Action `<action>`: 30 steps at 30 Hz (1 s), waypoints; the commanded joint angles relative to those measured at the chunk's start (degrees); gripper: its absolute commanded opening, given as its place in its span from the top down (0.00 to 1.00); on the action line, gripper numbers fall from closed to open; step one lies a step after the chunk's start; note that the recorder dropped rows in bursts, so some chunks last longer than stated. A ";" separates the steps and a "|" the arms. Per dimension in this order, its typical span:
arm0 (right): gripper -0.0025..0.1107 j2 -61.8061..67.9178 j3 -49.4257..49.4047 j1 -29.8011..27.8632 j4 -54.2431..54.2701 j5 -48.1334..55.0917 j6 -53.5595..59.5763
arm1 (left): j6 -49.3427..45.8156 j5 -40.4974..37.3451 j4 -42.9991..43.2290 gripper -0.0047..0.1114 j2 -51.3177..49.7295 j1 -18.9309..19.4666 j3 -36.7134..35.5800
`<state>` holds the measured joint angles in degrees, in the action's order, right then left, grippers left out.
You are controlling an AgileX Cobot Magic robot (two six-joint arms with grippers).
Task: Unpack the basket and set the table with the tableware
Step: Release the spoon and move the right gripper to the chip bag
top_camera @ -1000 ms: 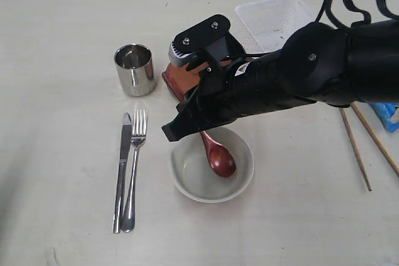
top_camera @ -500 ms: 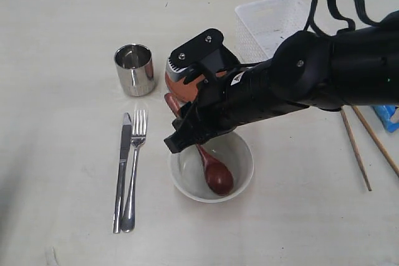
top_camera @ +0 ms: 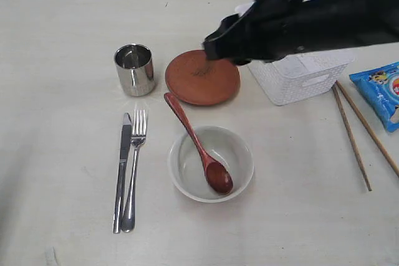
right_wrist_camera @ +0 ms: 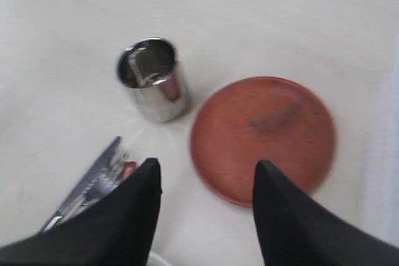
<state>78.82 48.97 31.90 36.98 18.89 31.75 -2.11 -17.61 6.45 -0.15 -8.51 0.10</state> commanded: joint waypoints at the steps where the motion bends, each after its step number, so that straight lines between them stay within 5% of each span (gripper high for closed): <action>1: 0.58 -3.95 0.33 -13.72 -19.43 8.30 -12.63 | 0.20 0.45 -0.74 0.96 0.15 0.31 -0.10; 5: 0.58 -1.03 0.23 -30.33 -43.77 14.74 -42.87 | 0.20 0.45 -0.74 0.96 0.15 0.31 -0.10; 10: 0.46 9.07 4.74 -46.88 -52.97 19.34 -45.01 | 0.20 0.45 -0.74 0.96 0.15 0.31 -0.10; 22: 0.45 25.43 15.29 -48.07 -51.58 18.57 -35.62 | 0.20 0.45 -0.74 0.96 0.15 0.31 -0.10; 30: 0.67 30.12 15.50 -48.07 -51.18 15.93 -31.75 | 0.20 0.45 -0.74 0.96 0.15 0.31 -0.10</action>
<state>108.00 64.01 -16.21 -14.36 35.55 -1.09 -2.11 -17.61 6.45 -0.15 -8.51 0.10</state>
